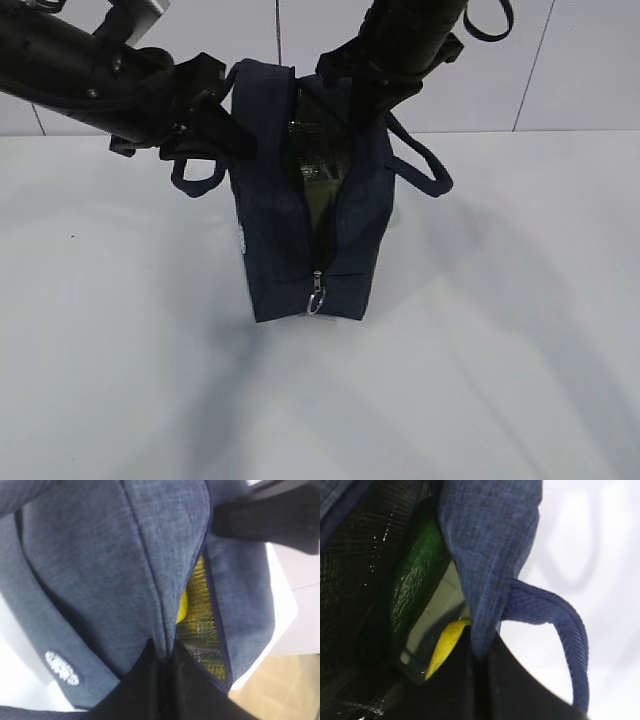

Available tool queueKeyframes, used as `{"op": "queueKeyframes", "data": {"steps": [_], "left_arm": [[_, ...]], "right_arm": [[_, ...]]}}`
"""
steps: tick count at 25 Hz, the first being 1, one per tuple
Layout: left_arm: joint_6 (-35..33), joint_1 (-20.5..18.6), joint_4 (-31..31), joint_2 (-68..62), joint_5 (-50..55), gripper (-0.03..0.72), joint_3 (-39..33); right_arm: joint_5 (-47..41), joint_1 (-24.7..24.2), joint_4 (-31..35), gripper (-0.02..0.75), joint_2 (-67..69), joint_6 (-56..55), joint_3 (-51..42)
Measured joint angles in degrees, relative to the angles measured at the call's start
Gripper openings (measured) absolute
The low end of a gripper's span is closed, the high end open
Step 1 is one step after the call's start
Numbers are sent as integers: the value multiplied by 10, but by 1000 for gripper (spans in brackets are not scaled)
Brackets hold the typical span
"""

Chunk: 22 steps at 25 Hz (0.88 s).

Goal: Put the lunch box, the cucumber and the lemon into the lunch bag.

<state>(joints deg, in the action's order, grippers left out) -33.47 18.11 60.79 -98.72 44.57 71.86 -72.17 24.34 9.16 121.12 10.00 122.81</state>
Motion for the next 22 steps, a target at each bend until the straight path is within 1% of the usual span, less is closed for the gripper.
{"op": "queueKeyframes", "data": {"steps": [4,9,14,22], "left_arm": [[-6,20,22,-13,-31,-4,0],[-24,24,52,-44,-44,-4,0],[-82,25,110,-55,-55,-4,0],[-124,25,134,-77,-88,-4,0]], "right_arm": [[0,-24,-2,1,-20,-3,-17],[-1,-50,6,1,-23,-13,-20],[-1,-51,13,1,-22,-13,-21],[4,-51,13,1,10,-12,-21]]}}
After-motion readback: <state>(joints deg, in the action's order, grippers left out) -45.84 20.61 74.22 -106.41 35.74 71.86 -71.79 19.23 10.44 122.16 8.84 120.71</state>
